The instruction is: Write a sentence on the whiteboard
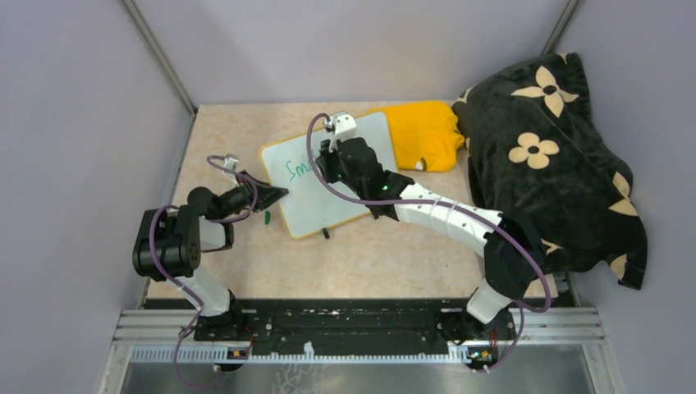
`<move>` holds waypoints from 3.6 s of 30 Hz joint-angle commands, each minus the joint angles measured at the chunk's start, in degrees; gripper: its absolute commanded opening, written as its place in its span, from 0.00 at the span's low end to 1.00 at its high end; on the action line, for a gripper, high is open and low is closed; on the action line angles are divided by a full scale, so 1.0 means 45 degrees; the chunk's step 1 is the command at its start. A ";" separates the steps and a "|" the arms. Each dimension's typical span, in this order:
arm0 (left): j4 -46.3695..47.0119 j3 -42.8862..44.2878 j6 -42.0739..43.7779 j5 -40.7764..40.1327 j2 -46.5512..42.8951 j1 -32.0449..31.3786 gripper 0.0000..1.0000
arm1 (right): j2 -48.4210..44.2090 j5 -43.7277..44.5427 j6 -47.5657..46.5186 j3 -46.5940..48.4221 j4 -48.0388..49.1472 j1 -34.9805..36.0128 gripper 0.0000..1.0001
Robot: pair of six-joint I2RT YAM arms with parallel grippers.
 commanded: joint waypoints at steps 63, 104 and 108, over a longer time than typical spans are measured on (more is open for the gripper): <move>-0.0472 0.0279 0.0690 0.0127 -0.0381 -0.0154 0.29 | -0.2302 0.0230 0.1355 -0.2829 0.1315 -0.1825 0.00; -0.1073 0.0356 0.1025 0.0153 -0.0438 -0.0194 0.27 | -0.4767 0.1897 -0.0496 -0.5574 0.1315 0.2480 0.00; -0.1060 0.0396 0.0990 0.0177 -0.0368 -0.0193 0.25 | -0.3732 0.2054 -0.0382 -0.5357 0.1739 0.3069 0.00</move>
